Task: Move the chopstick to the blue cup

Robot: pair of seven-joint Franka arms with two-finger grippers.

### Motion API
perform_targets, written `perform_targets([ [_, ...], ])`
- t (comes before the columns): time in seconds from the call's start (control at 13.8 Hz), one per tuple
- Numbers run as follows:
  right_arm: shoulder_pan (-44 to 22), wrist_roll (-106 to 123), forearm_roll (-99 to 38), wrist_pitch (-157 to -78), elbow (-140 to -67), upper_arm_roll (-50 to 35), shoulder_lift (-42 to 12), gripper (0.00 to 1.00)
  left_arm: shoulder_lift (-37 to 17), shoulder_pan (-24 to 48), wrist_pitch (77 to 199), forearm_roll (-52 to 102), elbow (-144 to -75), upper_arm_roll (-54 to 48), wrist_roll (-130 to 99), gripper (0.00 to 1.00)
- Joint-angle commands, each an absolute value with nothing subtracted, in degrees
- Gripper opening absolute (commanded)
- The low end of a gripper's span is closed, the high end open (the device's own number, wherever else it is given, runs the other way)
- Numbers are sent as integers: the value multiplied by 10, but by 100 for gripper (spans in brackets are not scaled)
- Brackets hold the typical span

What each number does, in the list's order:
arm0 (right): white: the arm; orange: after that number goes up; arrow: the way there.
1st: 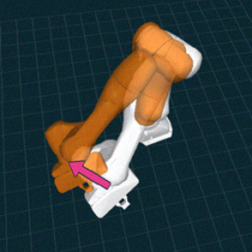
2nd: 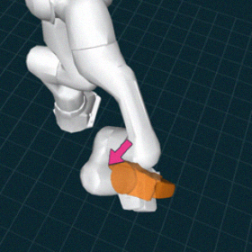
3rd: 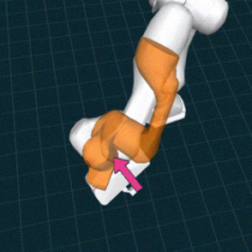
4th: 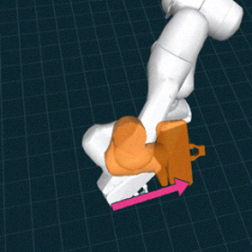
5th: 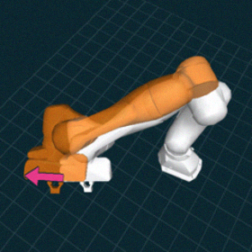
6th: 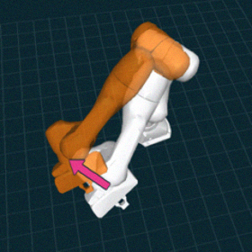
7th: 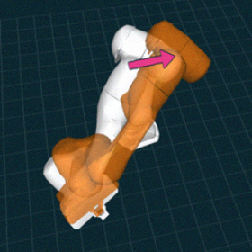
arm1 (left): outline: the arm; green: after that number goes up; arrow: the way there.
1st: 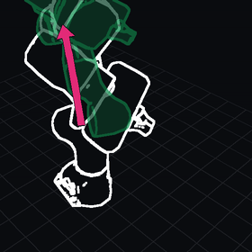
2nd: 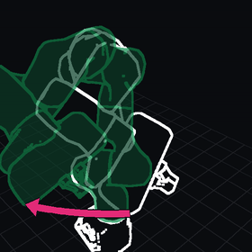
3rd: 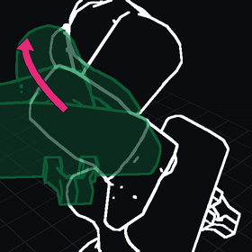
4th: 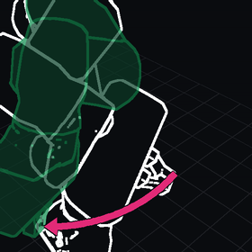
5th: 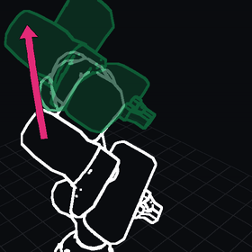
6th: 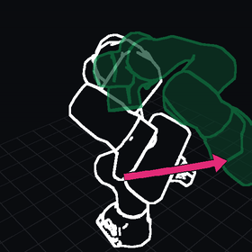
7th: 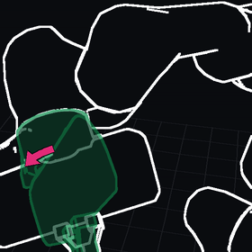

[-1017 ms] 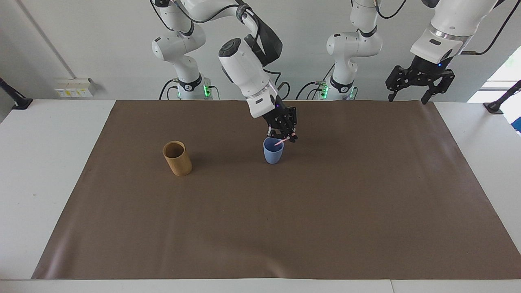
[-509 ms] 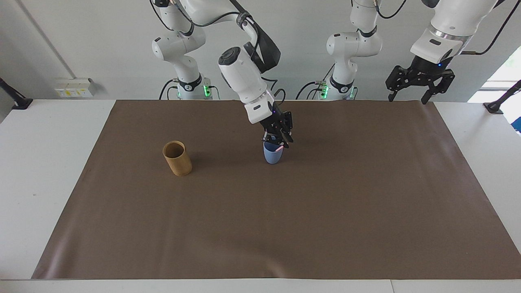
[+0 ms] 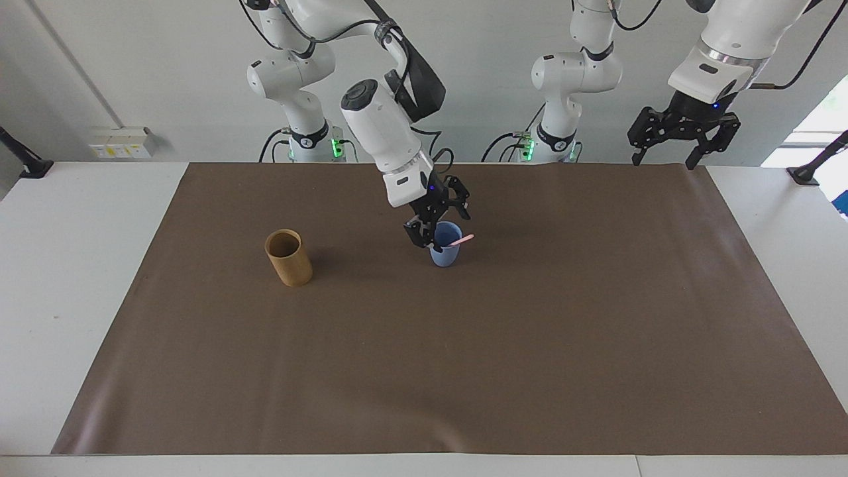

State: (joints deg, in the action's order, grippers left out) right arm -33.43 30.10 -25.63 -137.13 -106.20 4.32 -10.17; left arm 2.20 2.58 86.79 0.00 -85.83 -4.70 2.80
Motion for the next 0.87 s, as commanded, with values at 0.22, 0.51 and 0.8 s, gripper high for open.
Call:
perform_targets([
  [0.22, -235, 94, -73, -1166, -998, 39, -59, 100, 22, 16, 856, -6, -850, -54, 36, 100],
  [0.51, -173, -1, -18, -1024, -971, 40, -27, 100, 21, 16, 856, -6, -850, -54, 36, 100],
  [0.8, -102, 1, -15, -923, -913, 40, -21, 100, 21, 16, 856, -6, -851, -54, 36, 100],
])
